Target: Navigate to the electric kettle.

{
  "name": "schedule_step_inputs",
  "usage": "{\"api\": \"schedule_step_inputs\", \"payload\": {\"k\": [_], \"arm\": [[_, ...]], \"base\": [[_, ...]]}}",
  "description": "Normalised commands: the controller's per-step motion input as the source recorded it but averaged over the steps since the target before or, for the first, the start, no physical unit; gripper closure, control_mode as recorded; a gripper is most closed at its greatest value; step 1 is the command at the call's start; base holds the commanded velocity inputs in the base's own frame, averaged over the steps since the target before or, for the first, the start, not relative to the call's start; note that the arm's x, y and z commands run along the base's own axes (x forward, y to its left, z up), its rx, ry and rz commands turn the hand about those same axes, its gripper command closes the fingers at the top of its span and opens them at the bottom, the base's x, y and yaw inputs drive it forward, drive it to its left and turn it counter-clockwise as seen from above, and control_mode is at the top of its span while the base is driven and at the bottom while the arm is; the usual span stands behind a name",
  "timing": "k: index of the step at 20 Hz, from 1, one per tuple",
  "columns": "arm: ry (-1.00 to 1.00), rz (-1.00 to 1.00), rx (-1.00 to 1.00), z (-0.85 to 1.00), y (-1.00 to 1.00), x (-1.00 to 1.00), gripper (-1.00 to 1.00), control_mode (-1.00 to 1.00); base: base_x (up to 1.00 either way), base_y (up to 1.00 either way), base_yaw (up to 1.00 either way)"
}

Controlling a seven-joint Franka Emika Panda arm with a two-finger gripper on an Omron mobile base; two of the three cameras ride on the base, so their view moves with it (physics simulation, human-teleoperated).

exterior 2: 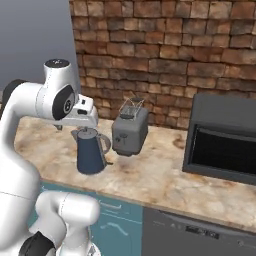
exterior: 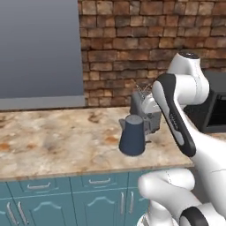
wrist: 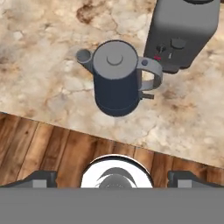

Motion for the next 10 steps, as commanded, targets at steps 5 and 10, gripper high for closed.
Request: {"api": "schedule_step_inputs", "payload": {"k": [5,10], "arm": [[0.00,0.00,0.00,0.00,0.00,0.00,-1.00,1.00],[0.00,0.00,0.00,-0.74,0.10,0.82,-1.00,-1.00]], "base": [[0.59,-0.02,0.02],[0.00,0.00,0.00]]}}
